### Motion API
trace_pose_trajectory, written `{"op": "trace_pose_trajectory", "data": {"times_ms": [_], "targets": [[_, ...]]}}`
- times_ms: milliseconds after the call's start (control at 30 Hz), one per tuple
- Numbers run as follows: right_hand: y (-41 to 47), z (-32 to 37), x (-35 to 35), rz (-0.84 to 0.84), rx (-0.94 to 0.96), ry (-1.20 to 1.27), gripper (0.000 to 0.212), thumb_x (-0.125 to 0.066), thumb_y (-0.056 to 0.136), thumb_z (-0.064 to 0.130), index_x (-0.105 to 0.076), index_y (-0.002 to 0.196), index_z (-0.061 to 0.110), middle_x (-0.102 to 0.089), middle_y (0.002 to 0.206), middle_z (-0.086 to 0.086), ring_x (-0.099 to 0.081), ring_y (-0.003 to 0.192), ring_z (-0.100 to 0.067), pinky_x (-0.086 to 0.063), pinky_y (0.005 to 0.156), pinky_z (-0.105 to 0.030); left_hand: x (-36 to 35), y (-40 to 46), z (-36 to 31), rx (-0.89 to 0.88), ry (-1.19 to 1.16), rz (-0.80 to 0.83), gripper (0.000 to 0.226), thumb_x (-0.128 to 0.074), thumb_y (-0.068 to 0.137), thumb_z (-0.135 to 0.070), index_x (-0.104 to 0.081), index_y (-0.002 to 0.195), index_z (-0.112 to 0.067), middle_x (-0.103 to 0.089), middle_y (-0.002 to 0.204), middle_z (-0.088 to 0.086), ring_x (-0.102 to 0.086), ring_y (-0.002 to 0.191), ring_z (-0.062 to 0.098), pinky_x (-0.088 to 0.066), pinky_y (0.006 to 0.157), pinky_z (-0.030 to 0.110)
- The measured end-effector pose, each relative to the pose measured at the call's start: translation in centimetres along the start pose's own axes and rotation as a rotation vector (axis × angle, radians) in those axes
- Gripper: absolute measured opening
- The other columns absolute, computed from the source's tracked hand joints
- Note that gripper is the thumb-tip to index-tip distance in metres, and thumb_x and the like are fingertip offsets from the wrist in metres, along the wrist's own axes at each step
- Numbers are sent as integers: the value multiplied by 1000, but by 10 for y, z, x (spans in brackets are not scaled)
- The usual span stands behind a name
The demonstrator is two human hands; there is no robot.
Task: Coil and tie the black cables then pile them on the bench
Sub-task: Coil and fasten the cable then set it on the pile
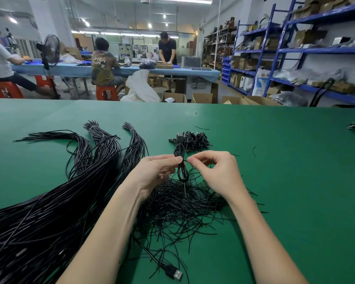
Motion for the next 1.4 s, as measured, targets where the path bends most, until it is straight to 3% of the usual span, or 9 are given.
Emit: {"op": "trace_pose_trajectory", "data": {"times_ms": [200, 267, 467, 667, 767, 967, 1167, 1267, 1400], "targets": [[-15, -15, -22, 298, -857, 991, 8, -78, 79, 11, -78, 71, 8, -67, 72, -2, -57, 55, -7, -38, 37, -11, -5, 1, -7, -202, 30, -28, 37, -84, 72, -15, -74, 103, 3, -76, 81, 4, -67, 68, 8, -53, 70, 18], [-13, -16, -25, 241, -785, 948, 6, -78, 84, 11, -78, 77, 10, -70, 75, -1, -58, 55, -6, -40, 39, -12, -3, 1, -8, -207, 23, -39, 40, -85, 66, -17, -74, 100, 3, -76, 82, 7, -69, 69, 11, -55, 71, 19], [-2, 0, -11, -31, -88, 218, 7, -81, 87, 23, -82, 91, 29, -77, 74, 11, -71, 58, -9, -58, 55, -23, 6, 1, -10, -171, -90, -68, 38, -85, 62, -20, -75, 94, 0, -73, 78, 8, -67, 66, 12, -55, 68, 18], [-3, 11, -13, -92, 229, -125, 7, -77, 90, 18, -82, 94, 20, -72, 79, 19, -67, 78, 1, -48, 65, -8, 4, 3, -7, -155, -124, -46, 44, -86, 61, -19, -74, 96, 4, -70, 79, 12, -64, 66, 14, -56, 69, 20], [-3, 8, -15, -71, 134, -110, 9, -75, 92, 18, -81, 85, 21, -73, 70, 10, -67, 67, -5, -47, 59, -11, 5, 3, -7, -205, -42, -109, 39, -86, 68, -16, -74, 99, 4, -75, 82, 11, -69, 70, 14, -56, 70, 19], [-2, -9, -9, 220, -605, 477, 6, -82, 85, 15, -81, 85, 10, -73, 69, -2, -56, 47, -5, -45, 47, -15, -4, 1, -7, -281, 132, -132, 21, -84, 77, -8, -77, 96, -2, -78, 84, 9, -75, 76, 14, -57, 71, 17], [-1, 17, -2, 115, -4, -244, 16, -69, 87, 33, -80, 77, 28, -71, 64, 16, -62, 56, -4, -54, 58, -23, -4, 6, -2, -218, 5, -161, 18, -83, 77, -5, -76, 92, 1, -73, 68, 4, -67, 59, 10, -56, 65, 16], [0, 15, -3, 150, 9, -279, 16, -64, 84, 33, -80, 83, 30, -65, 64, 31, -60, 53, -2, -49, 54, -16, -1, 7, 1, -183, -51, -136, 22, -81, 79, -5, -74, 97, 4, -71, 64, 1, -65, 57, 8, -53, 63, 13], [3, -17, 5, -73, -192, -61, 22, -64, 88, 20, -79, 78, 33, -68, 64, 28, -61, 51, -1, -46, 57, -10, 6, 8, 3, -151, -115, -142, 27, -81, 79, -9, -73, 102, 1, -74, 86, 10, -67, 69, 11, -58, 73, 21]]}}
Point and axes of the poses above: each hand's wrist, its own y-axis towards the middle knuckle, its own x-axis out of the back of the hand, z = x × y, the point moved 4 cm from there along y, towards the middle knuckle
